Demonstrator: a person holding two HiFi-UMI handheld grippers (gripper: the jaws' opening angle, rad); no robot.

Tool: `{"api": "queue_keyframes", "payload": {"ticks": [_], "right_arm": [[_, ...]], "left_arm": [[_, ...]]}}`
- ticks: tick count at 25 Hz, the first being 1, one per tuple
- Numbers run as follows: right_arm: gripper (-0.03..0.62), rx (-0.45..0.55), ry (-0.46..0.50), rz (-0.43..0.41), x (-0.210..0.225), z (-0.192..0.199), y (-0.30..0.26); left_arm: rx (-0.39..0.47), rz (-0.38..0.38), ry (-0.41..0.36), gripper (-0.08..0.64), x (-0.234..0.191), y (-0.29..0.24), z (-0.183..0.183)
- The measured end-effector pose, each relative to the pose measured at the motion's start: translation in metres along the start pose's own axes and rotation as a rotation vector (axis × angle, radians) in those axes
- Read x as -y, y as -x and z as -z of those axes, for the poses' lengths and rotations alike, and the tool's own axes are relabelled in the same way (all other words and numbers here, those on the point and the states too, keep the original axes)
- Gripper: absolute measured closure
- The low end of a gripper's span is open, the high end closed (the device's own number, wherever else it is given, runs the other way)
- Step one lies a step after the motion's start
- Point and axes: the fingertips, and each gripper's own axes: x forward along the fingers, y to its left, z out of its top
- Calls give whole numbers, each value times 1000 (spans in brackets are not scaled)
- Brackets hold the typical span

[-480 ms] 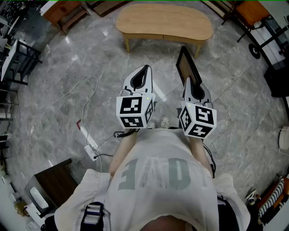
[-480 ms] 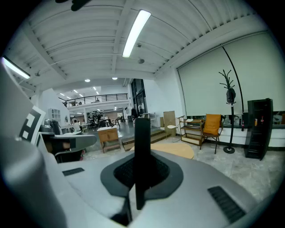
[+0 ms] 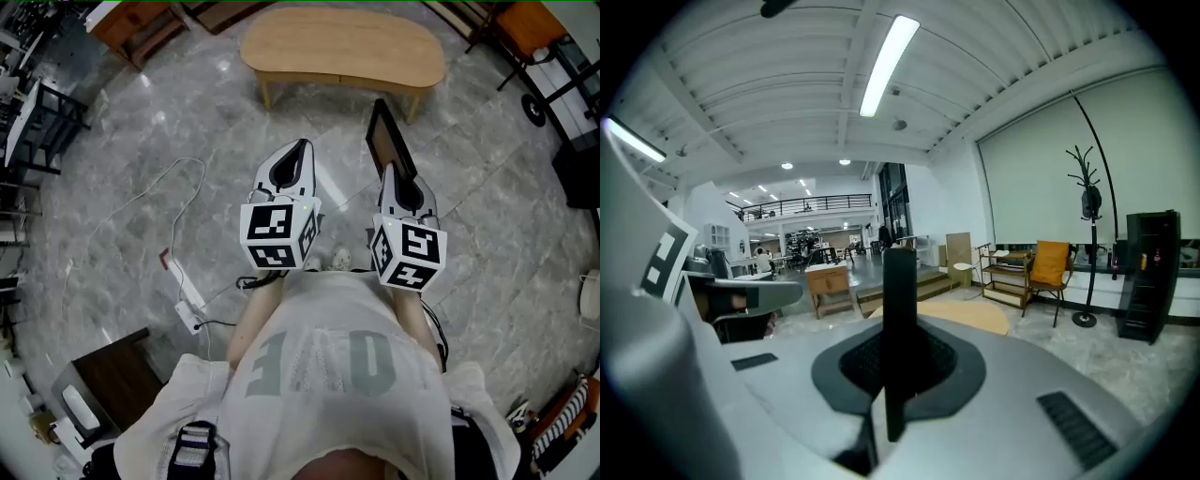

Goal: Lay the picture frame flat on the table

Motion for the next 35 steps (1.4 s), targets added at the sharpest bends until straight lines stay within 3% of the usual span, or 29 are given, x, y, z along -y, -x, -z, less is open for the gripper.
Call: {"api": "queue_keyframes", "payload": {"ticks": [16,27,35], "right_arm": [[575,50,-52,-40,30,-6,-27],[575,69,-32,-1,47,-17,-72],[575,49,-58,52,73,-27,-123]], "left_arm": [[7,-92,-22,552,-18,-24,-2],[51,-69,-13,552,-42,-78,-10],[29,-37,-2,552,-59,-145,-18]]}}
